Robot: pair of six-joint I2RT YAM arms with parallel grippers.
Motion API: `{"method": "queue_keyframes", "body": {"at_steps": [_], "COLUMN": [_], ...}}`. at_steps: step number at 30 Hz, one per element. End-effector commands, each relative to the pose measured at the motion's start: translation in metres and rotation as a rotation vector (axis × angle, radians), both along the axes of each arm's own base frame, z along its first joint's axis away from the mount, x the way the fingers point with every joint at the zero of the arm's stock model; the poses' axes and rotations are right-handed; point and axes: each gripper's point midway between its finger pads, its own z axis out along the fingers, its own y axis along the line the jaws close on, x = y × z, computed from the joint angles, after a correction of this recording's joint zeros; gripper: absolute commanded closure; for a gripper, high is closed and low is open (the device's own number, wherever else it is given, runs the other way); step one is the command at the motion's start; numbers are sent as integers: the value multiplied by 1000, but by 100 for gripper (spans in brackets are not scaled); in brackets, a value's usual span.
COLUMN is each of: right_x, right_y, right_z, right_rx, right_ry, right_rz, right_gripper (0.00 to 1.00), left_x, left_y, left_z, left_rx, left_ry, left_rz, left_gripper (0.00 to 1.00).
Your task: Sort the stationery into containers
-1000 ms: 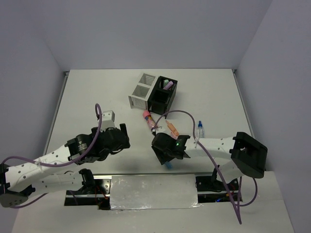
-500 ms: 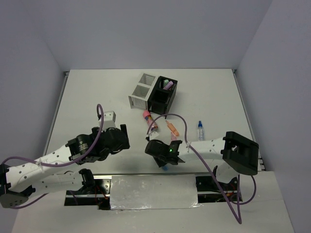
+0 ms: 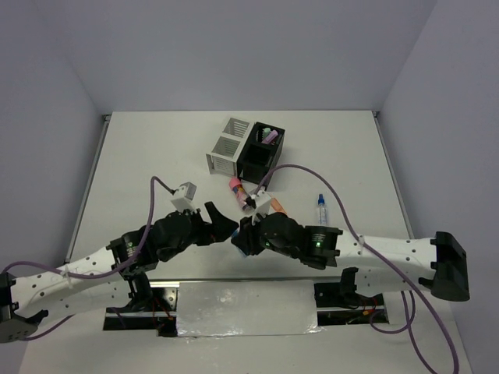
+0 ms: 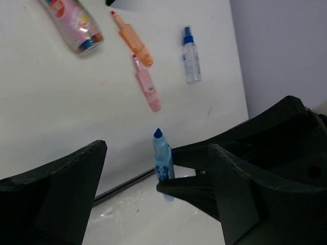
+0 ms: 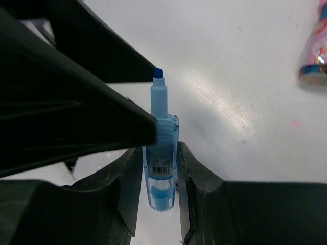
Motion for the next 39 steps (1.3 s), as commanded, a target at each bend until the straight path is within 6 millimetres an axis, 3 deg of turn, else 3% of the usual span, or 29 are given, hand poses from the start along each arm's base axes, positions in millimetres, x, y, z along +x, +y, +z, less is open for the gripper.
{"method": "queue_keyframes", "body": {"at_steps": [1,7,11,19,21,22,26,33,35,37,39], "right_x": [1,-2,-1,0,-1,-1,-3,-16,-20,-20,-21], "right_y": [14,12,13,12,13,13,16,13,8,4,1], "right_z": [45,65,68,71,73,74,64,6,-1,5,7], "right_rx": [136,186,181,178,178,180,169,81,77,102,112], "right_ry": [-69,-89,-92,-96,-97,-98,-95,-38,-30,-33,-37], "right_rz": [24,30,27,24,29,28,46,75,71,62,61], "right_gripper": [100,100,100,100,100,100,100,100,100,100,93], "left_x": [5,10,8,11,13,16,28,61,73,79,80], "left_y": [-35,-37,-39,-32,-29,-25,-11,8,14,15,12], "left_z": [63,64,66,50,46,44,58,115,125,132,135], "left_rx": [-203,-165,-178,-96,-68,-51,-32,-76,-90,-116,-151], "left_ry": [-116,-126,-138,-113,-105,-109,-138,-217,-219,-225,-225], "left_rz": [-82,-77,-95,-66,-52,-31,54,160,168,164,135], "left_gripper": [8,24,51,77,89,100,100,100,100,100,100]}}
